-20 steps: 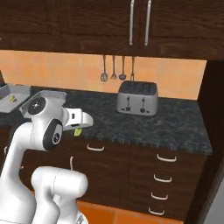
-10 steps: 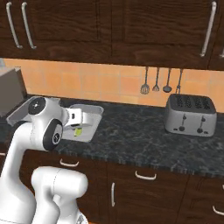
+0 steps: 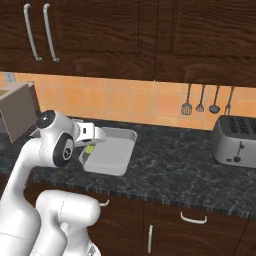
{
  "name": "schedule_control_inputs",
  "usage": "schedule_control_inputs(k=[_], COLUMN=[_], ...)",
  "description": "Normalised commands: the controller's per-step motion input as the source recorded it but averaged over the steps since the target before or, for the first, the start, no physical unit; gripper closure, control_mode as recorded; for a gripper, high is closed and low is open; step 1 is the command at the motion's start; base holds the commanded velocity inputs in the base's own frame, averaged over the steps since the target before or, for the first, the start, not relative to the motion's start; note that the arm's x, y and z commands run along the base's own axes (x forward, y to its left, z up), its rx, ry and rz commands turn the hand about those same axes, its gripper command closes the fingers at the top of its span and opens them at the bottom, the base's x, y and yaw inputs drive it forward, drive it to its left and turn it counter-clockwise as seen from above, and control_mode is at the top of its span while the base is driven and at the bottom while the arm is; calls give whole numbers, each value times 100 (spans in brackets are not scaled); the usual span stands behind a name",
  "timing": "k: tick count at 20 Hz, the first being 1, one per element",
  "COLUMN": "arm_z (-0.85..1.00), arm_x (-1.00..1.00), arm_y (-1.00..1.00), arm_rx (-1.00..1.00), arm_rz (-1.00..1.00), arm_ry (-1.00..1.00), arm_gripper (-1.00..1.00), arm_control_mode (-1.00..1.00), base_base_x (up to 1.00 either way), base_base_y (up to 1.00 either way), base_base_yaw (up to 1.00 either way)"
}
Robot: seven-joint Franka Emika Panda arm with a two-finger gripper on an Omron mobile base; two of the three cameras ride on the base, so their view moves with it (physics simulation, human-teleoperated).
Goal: Place one lemon wedge and one steak in each tupperware on the nearby counter, to pack two identical lunches.
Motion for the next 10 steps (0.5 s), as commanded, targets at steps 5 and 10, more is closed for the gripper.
schedule_control_inputs(k=[5,10], arm_z=[-38,-49], arm_x=[69,41], arm_y=[0,-42], arm_rx=[0,16], arm_rz=[0,2], arm_ry=[16,1], arm_gripper=[100,100], arm_control_mode=[-100,-100], base_base_x=[0,0], base_base_y=[0,0], base_base_yaw=[0,0])
